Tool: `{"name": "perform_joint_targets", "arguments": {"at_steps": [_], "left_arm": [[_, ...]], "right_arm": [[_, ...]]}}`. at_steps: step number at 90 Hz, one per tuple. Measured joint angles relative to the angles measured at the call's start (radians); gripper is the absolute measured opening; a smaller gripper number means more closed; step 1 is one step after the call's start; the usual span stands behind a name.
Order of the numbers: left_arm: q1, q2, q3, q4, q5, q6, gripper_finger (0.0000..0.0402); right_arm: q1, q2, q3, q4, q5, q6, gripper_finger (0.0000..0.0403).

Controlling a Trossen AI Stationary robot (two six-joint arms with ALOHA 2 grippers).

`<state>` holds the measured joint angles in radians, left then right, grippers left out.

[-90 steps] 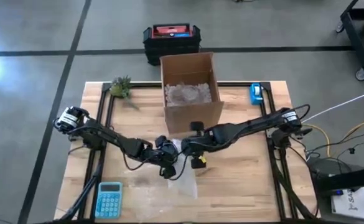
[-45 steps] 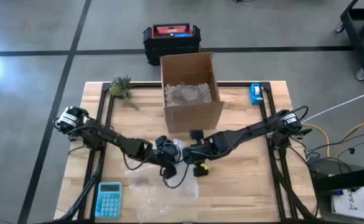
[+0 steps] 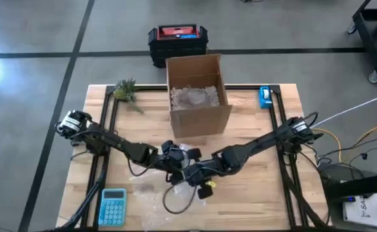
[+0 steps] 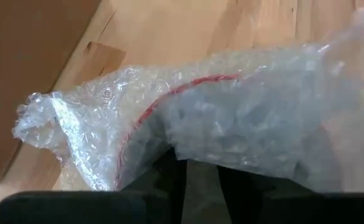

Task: Wrap mug
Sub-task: Wrap the gray mug with the bubble wrap

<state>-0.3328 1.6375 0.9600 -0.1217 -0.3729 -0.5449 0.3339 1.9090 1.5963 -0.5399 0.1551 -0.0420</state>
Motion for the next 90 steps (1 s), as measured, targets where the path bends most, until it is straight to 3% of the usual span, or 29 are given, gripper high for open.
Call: {"name": "perform_joint_targets", "arguments": {"at_steps": [32, 47, 58, 90], "left_arm": [[0.000, -0.009, -0.003, -0.035, 0.018, -0.018, 0.0074], [-0.010, -0.072, -0.004, -0.101, 0.106, -0.021, 0.0074], [-0.020, -0.135, -0.005, -0.136, 0.104, -0.039, 0.0073], [-0.033, -0.204, -0.005, -0.037, 0.083, -0.002, 0.0059]], "right_arm": [[-0.077, 0.059, -0.010, 0.000, 0.029, 0.046, 0.0002], [-0.080, 0.058, -0.009, -0.073, 0.013, 0.055, 0.0002], [-0.081, 0.062, -0.023, -0.103, 0.017, 0.068, 0.0002], [-0.081, 0.063, -0.024, -0.080, 0.005, 0.069, 0.0002]]}}
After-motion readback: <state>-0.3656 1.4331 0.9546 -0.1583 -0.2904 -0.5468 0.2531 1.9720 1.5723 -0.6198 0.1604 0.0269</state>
